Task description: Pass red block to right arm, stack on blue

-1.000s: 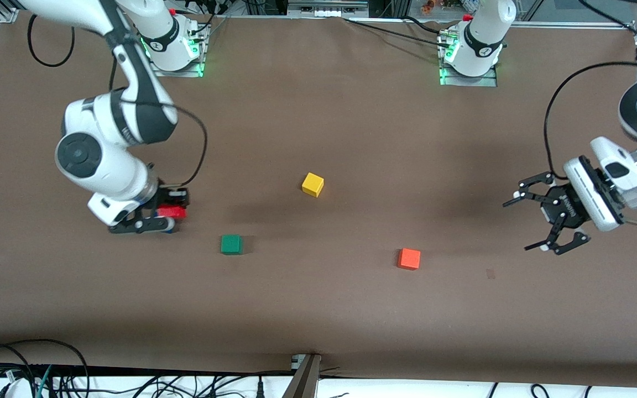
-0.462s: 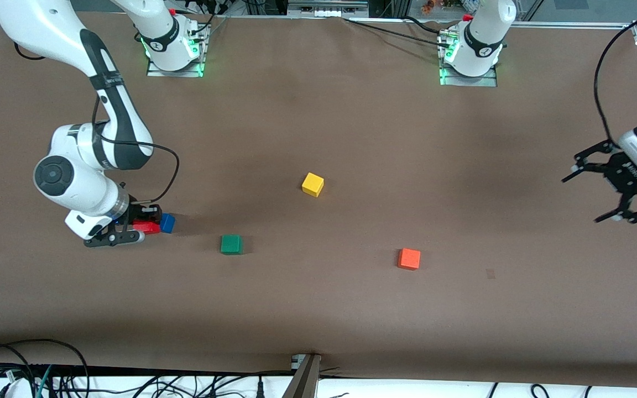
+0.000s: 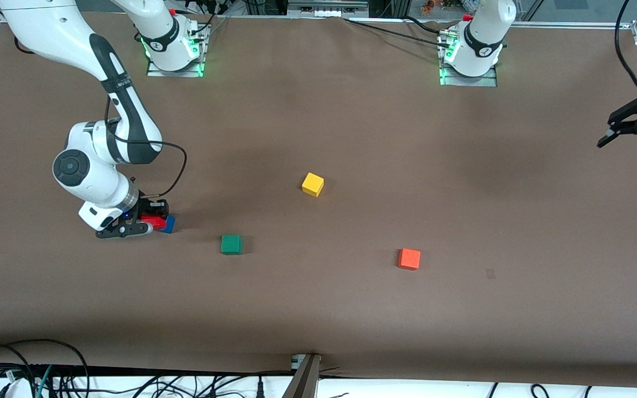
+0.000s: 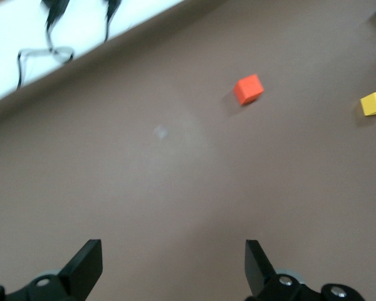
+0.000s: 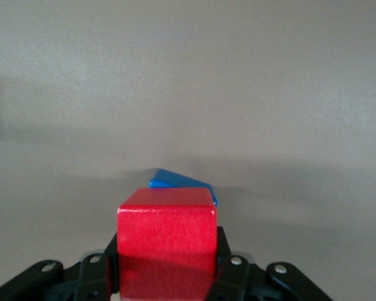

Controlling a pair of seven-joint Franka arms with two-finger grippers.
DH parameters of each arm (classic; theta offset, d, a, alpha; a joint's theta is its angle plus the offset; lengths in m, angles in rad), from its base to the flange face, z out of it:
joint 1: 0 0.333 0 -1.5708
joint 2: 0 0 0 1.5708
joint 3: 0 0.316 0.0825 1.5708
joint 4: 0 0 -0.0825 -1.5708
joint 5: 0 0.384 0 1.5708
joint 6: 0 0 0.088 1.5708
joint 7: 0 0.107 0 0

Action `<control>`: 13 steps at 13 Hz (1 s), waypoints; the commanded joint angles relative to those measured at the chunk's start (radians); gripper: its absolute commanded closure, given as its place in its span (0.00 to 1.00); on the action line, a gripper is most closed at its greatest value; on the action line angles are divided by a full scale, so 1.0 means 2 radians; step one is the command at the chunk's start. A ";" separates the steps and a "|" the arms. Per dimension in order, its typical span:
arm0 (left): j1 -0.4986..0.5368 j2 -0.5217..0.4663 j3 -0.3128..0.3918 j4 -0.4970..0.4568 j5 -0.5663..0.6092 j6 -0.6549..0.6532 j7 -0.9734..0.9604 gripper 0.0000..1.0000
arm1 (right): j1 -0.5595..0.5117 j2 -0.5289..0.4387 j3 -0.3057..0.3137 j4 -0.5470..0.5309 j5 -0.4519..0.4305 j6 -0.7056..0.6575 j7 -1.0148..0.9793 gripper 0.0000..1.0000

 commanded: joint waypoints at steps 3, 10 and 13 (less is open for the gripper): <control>-0.037 -0.015 -0.003 0.027 0.080 -0.088 -0.186 0.00 | 0.000 -0.017 -0.002 -0.022 -0.005 0.006 0.000 0.00; -0.092 0.001 -0.028 0.052 0.101 -0.150 -0.408 0.00 | 0.000 -0.107 -0.001 0.060 0.001 -0.202 0.007 0.00; -0.085 0.003 -0.023 0.059 0.095 -0.152 -0.405 0.00 | 0.000 -0.129 -0.006 0.156 0.000 -0.320 0.007 0.00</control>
